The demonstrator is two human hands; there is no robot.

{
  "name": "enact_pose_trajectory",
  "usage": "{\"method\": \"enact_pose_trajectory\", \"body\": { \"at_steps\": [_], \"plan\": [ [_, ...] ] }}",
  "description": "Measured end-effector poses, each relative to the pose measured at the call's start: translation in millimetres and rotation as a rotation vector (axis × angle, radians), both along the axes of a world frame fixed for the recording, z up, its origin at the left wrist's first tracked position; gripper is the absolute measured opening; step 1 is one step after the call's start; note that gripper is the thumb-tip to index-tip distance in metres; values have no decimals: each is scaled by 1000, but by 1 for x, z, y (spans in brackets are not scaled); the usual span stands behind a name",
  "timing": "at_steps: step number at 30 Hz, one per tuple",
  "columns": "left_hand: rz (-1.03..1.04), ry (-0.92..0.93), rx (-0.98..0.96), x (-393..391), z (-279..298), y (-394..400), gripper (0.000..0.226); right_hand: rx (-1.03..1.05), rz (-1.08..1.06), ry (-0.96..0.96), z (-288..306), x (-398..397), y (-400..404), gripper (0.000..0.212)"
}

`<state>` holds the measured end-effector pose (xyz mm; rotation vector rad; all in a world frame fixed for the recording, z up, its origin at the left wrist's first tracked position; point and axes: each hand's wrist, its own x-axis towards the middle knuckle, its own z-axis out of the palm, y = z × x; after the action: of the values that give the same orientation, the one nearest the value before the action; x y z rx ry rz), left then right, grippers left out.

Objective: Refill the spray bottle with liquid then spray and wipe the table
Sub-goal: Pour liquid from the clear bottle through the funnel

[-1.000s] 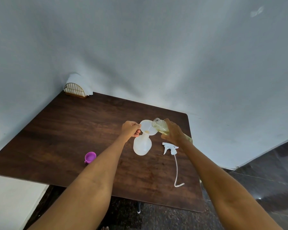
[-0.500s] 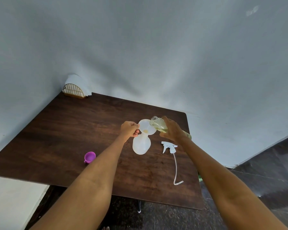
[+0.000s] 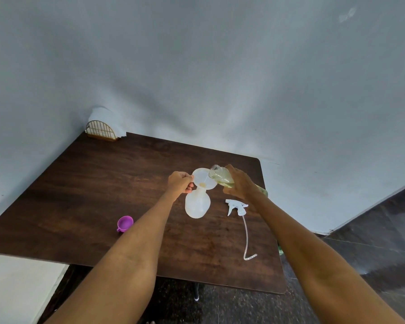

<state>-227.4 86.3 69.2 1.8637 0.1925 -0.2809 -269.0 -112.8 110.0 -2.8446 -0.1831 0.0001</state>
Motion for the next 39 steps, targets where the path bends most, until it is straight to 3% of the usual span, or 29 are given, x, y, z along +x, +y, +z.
{"method": "enact_pose_trajectory", "body": {
  "at_steps": [39],
  "plan": [
    [-27,-16,17,1,1,1,16,-2,-52,16,-3,6,-6,65]
  ]
}}
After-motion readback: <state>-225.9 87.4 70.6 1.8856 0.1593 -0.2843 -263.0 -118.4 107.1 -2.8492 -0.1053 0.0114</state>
